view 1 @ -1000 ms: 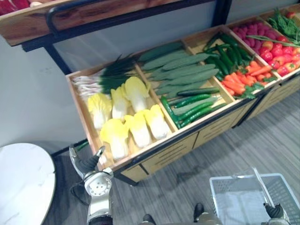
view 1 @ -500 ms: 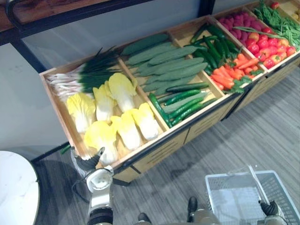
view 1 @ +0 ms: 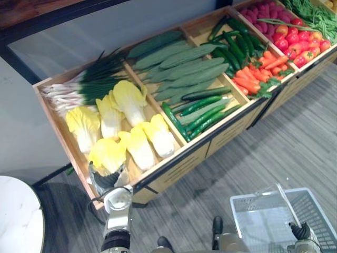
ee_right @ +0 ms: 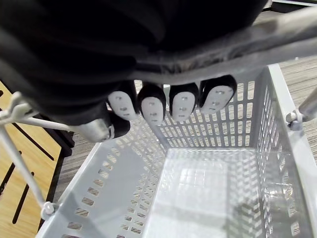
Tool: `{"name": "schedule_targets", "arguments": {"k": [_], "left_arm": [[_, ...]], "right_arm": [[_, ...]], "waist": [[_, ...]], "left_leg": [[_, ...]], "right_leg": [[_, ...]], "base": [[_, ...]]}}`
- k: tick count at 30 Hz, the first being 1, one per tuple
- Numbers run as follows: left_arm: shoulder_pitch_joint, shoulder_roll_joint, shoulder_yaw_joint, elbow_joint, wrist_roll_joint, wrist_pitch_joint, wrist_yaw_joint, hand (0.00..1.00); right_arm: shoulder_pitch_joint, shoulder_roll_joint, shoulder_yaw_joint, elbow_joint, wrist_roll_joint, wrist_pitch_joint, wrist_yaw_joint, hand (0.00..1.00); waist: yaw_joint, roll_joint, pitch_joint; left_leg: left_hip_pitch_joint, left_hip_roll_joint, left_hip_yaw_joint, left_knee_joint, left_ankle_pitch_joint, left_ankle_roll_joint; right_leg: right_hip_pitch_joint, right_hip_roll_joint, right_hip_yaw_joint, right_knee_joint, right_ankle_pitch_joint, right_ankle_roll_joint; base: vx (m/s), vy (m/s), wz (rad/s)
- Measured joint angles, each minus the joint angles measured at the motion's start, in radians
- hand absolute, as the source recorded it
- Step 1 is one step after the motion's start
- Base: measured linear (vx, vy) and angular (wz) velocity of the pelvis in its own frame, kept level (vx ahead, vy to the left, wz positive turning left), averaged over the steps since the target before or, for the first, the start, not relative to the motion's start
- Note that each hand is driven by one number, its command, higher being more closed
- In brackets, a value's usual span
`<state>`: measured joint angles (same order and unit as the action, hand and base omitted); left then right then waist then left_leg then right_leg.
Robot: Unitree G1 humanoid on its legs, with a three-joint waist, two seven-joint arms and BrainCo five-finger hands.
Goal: Pick vegetable in the basket
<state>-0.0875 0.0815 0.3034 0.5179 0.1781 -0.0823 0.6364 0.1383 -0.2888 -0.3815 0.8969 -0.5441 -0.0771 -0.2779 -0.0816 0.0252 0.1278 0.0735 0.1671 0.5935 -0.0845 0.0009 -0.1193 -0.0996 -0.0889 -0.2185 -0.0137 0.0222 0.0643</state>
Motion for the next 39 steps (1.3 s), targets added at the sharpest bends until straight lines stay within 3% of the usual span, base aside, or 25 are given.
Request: {"name": "schedule_targets", "arguments": {"k": [18,19,24,32,35,39], "left_arm": [[-0.076,0.025,0.049,0.284,0.004,0.018,0.040,0.00],[-0.083,0.029,0.050,0.303,0.003,0.019,0.037,1.00],[-0.087,0.068,0.057,0.355,0.060,0.028,0.037,1.00],[-0.127,0.124,0.046,0.438,0.152,0.085,0.018,1.00],[-0.129,0.126,0.046,0.437,0.149,0.084,0.018,1.00],[-0.125,0.095,0.057,0.419,0.057,0.040,0.020,1.00]], "right_arm": [[-0.038,-0.013,0.007,0.001,0.001,-0.020,-0.041,1.00],[-0.038,-0.020,0.018,0.002,0.002,-0.020,-0.040,1.00],[-0.047,-0.031,0.057,0.002,0.002,-0.033,-0.040,1.00],[-0.067,-0.081,0.125,0.011,-0.002,-0.057,-0.022,1.00],[-0.065,-0.081,0.127,0.017,-0.003,-0.057,-0.020,1.00],[-0.038,-0.071,0.109,0.023,-0.002,-0.054,-0.020,1.00]], "waist": [[0.000,0.021,0.044],[0.000,0.026,0.045],[0.001,0.027,0.046],[-0.001,0.026,0.046],[-0.001,0.026,0.047],[-0.001,0.025,0.046]], "left_leg": [[-0.020,0.006,0.054,0.022,-0.024,-0.007],[-0.019,0.008,0.057,0.024,-0.026,-0.010],[-0.016,0.024,0.082,0.036,-0.035,-0.022],[0.006,0.018,0.106,0.031,-0.035,-0.022],[0.007,0.012,0.102,0.021,-0.034,-0.021],[0.023,0.006,0.077,0.014,-0.032,-0.018]], "right_leg": [[-0.054,0.007,0.066,0.000,0.012,0.000],[-0.055,0.008,0.070,0.000,0.012,0.000],[-0.064,0.024,0.095,-0.004,0.015,-0.005],[-0.046,0.022,0.116,-0.036,0.044,-0.002],[-0.045,0.019,0.112,-0.039,0.045,-0.001],[-0.015,0.011,0.084,-0.040,0.047,0.002]], "base": [[-0.02,-0.034,-0.11],[-0.03,-0.047,-0.10],[-0.05,-0.065,-0.17],[-0.08,-0.051,-0.10],[-0.03,-0.021,0.04],[0.01,-0.009,0.19]]}}
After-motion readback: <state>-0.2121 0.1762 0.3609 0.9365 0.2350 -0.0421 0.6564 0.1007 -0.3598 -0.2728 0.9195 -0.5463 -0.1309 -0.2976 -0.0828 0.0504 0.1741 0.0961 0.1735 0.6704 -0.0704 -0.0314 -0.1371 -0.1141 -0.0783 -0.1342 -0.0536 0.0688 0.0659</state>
